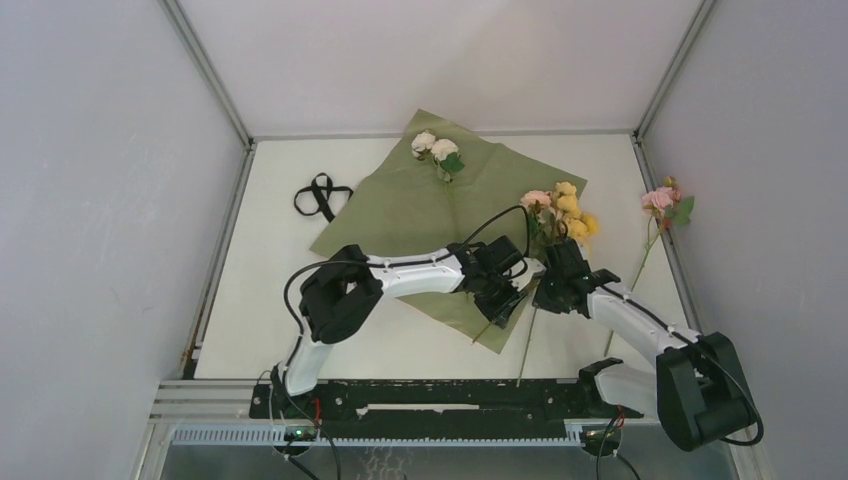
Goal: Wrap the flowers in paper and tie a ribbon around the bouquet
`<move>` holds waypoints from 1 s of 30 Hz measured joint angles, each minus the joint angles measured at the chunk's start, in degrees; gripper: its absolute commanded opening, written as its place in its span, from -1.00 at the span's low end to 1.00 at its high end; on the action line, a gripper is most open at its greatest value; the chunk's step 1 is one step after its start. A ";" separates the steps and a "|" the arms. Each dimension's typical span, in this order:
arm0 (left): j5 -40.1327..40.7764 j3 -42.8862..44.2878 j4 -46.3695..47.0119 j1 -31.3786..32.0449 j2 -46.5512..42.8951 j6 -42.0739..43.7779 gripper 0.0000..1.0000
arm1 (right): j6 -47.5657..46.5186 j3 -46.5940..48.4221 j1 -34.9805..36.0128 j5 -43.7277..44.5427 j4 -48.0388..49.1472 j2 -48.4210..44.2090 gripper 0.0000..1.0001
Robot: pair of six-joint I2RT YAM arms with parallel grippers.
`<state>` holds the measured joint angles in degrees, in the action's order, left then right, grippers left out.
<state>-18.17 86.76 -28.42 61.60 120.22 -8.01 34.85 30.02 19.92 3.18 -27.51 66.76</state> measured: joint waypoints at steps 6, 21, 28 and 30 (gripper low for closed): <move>-0.02 0.66 -1.81 -0.42 0.59 -0.72 -1.00 | -0.46 -0.20 -3.82 -3.82 -0.72 -6.10 -1.00; -4.11 21.18 -12.59 -15.74 -12.81 4.33 -1.00 | -5.33 -0.04 -18.14 -9.27 -4.55 -22.21 -1.00; -5.42 22.34 -14.78 -32.48 -22.21 5.64 -1.00 | -8.09 8.59 -16.24 -10.88 -5.90 -17.25 -1.00; -6.36 19.67 -14.82 -37.90 -25.77 6.08 -1.00 | -9.31 14.10 -11.93 -9.84 -4.92 -13.42 -1.00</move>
<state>-24.53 106.43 -43.24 23.70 94.45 -1.93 25.54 44.12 7.99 -6.66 -32.42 53.34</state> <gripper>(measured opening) 0.030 0.061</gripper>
